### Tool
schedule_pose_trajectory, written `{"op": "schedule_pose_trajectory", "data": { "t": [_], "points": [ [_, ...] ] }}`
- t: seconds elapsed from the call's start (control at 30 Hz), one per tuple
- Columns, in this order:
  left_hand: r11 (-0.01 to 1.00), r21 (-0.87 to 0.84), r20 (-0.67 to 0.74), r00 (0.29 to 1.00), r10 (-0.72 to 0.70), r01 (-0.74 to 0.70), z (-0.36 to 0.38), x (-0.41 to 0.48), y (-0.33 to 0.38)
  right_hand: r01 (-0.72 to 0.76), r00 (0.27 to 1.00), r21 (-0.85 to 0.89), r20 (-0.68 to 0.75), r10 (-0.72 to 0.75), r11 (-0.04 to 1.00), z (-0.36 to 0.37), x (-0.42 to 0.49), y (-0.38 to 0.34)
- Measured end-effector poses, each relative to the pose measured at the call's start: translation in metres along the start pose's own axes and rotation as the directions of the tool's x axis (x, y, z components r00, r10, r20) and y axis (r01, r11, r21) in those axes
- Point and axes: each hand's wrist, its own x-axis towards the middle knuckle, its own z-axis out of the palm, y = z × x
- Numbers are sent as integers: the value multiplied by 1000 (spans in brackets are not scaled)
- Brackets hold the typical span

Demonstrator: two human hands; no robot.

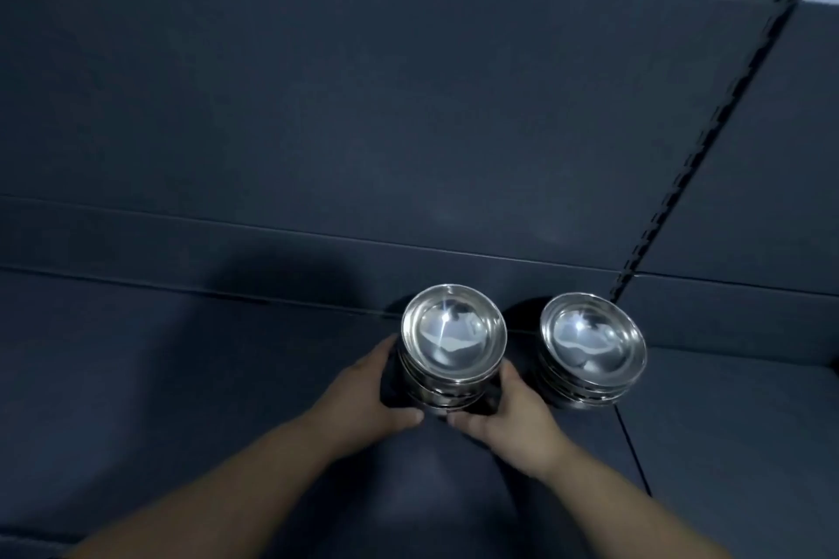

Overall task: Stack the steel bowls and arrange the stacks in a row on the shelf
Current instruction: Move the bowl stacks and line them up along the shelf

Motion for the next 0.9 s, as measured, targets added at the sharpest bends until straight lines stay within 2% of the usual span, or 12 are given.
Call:
{"op": "schedule_pose_trajectory", "data": {
  "t": [0.13,0.5,0.6,0.77,0.9],
  "points": [
    [984,-175,16,999,40,-37,6,-1,-4,-36,999,143,-31,41,989,9,-12,-2],
    [973,-205,66,991,120,-104,33,-53,42,-62,996,326,-41,80,943,-13,-100,10],
    [965,-240,97,986,132,-106,60,-76,69,-78,992,318,-66,105,945,-37,-146,20],
    [941,-322,175,971,163,-100,134,-120,124,-160,958,331,-174,227,930,-82,-234,63],
    [924,-367,272,937,220,-111,205,-158,178,-155,923,334,-287,257,930,-129,-319,94]
  ]
}}
